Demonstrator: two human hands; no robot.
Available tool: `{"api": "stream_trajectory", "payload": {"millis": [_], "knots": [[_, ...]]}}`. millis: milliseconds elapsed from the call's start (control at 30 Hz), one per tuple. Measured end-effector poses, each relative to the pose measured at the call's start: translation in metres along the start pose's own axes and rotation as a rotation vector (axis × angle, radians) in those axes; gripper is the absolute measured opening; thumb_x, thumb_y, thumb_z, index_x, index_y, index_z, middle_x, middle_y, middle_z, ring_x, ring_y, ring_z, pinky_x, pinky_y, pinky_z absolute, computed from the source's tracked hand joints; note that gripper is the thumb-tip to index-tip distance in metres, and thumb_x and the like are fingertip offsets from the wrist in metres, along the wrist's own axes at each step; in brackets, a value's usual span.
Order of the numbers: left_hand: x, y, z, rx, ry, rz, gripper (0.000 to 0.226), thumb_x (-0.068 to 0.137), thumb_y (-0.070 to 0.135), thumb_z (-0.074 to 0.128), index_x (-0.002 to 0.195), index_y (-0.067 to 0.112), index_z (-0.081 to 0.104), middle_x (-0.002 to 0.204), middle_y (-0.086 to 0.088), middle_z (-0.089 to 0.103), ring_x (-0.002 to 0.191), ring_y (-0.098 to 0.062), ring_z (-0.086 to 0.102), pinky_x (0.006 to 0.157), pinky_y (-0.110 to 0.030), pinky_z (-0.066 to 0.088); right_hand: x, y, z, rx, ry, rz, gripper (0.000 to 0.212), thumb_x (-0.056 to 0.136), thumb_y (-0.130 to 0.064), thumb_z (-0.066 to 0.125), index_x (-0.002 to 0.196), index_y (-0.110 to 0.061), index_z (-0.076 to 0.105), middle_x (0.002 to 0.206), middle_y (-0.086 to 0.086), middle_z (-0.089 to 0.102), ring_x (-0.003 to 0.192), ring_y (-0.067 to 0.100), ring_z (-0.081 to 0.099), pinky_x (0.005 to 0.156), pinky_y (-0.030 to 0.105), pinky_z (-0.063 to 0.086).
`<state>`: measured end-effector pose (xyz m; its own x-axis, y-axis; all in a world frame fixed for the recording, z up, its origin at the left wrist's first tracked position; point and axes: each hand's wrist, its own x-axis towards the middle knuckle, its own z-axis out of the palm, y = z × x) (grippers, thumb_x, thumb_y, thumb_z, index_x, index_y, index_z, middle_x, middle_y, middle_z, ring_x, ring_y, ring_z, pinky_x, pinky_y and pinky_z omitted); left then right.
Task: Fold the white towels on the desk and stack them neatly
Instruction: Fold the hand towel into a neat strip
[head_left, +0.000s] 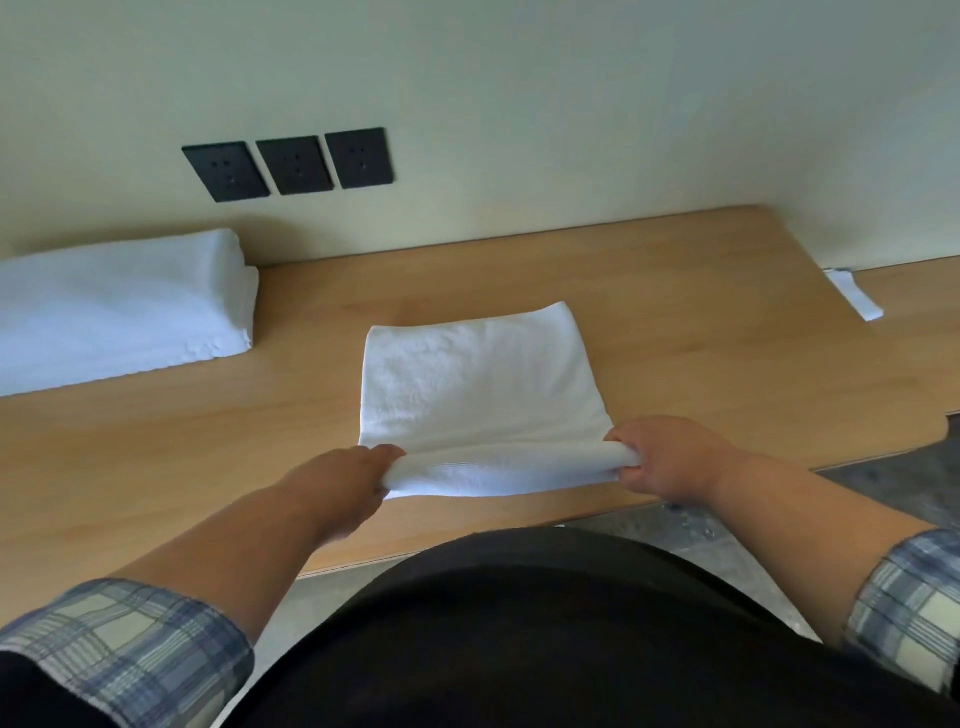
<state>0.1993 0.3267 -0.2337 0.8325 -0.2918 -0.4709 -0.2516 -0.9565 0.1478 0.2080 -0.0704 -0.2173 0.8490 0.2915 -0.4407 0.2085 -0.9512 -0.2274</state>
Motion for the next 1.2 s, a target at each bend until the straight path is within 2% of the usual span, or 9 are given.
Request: {"api": "stream_trajectory", "payload": {"millis": [167,267,400,533,633,767,1033,1133,1200], "knots": [[0.017,-0.02,-0.033,-0.253,0.0,-0.057,0.041,0.095,0.035,0.054,0.134,0.044,0.047,0.122,0.005,0.064,0.101,-0.018,0.061,0.084,-0.032,0.046,0.018,0.008,-0.027,0.399,0.091,0.102,0.016,0.077,-0.024,0.07,0.087,-0.029,0.059,0.082,-0.005,0.064,0.073,0.013,0.06,0.058,0.027,0.042],[0.032,-0.037,-0.054,-0.629,0.152,-0.169,0.026,0.082,0.037,0.071,0.104,0.047,0.06,0.102,0.01,0.066,0.091,-0.012,0.062,0.067,-0.027,0.046,0.041,0.013,-0.043,0.631,0.202,0.164,0.025,0.071,-0.033,0.065,0.092,-0.019,0.059,0.083,0.002,0.062,0.068,0.011,0.056,0.055,0.027,0.041],[0.065,-0.046,-0.069,-1.099,0.385,-0.274,0.041,0.076,0.035,0.081,0.11,0.038,0.058,0.105,0.006,0.062,0.093,-0.011,0.06,0.066,-0.024,0.046,0.086,0.007,-0.053,0.926,0.377,0.237,0.022,0.076,-0.042,0.059,0.096,-0.034,0.057,0.092,-0.013,0.065,0.072,-0.011,0.06,0.058,0.016,0.044],[0.11,-0.043,-0.076,-1.346,0.615,-0.427,0.036,0.08,0.036,0.08,0.104,0.04,0.054,0.103,0.009,0.06,0.087,-0.01,0.062,0.059,-0.021,0.05,0.14,0.004,-0.06,1.018,0.445,0.325,0.036,0.081,-0.056,0.055,0.111,-0.038,0.057,0.102,-0.016,0.066,0.087,0.002,0.065,0.067,0.026,0.049],[0.141,-0.042,-0.077,-1.295,0.693,-0.562,0.041,0.079,0.046,0.077,0.11,0.04,0.052,0.099,0.02,0.056,0.084,-0.002,0.057,0.052,-0.018,0.048,0.179,0.013,-0.056,0.945,0.425,0.356,0.043,0.088,-0.058,0.05,0.123,-0.033,0.054,0.109,-0.011,0.064,0.093,0.01,0.062,0.073,0.027,0.046],[0.176,-0.044,-0.064,-1.191,0.641,-0.67,0.034,0.085,0.052,0.064,0.115,0.046,0.048,0.1,0.023,0.05,0.087,-0.003,0.051,0.07,-0.029,0.046,0.22,0.025,-0.044,0.831,0.358,0.416,0.053,0.094,-0.057,0.042,0.137,-0.027,0.047,0.123,-0.005,0.059,0.109,0.022,0.056,0.091,0.034,0.041],[0.213,-0.043,-0.045,-0.891,0.638,-0.752,0.021,0.096,0.044,0.042,0.114,0.034,0.045,0.086,0.016,0.051,0.076,-0.008,0.05,0.061,-0.029,0.038,0.25,0.029,-0.032,0.712,0.395,0.455,0.048,0.1,-0.052,0.04,0.139,-0.025,0.047,0.115,-0.008,0.052,0.101,0.015,0.046,0.088,0.027,0.03],[0.218,-0.04,-0.045,-0.82,0.642,-0.774,0.023,0.096,0.042,0.04,0.115,0.031,0.044,0.083,0.015,0.051,0.072,-0.01,0.05,0.063,-0.03,0.038,0.251,0.026,-0.041,0.766,0.376,0.506,0.048,0.1,-0.051,0.042,0.134,-0.019,0.049,0.119,-0.003,0.057,0.113,0.021,0.054,0.088,0.029,0.035],[0.219,-0.038,-0.047,-0.788,0.645,-0.784,0.025,0.095,0.042,0.039,0.115,0.029,0.044,0.085,0.013,0.054,0.071,-0.01,0.051,0.059,-0.03,0.037,0.24,0.022,-0.049,0.792,0.421,0.495,0.056,0.096,-0.049,0.049,0.142,-0.019,0.041,0.137,0.0,0.05,0.128,0.021,0.048,0.101,0.032,0.037]]}}
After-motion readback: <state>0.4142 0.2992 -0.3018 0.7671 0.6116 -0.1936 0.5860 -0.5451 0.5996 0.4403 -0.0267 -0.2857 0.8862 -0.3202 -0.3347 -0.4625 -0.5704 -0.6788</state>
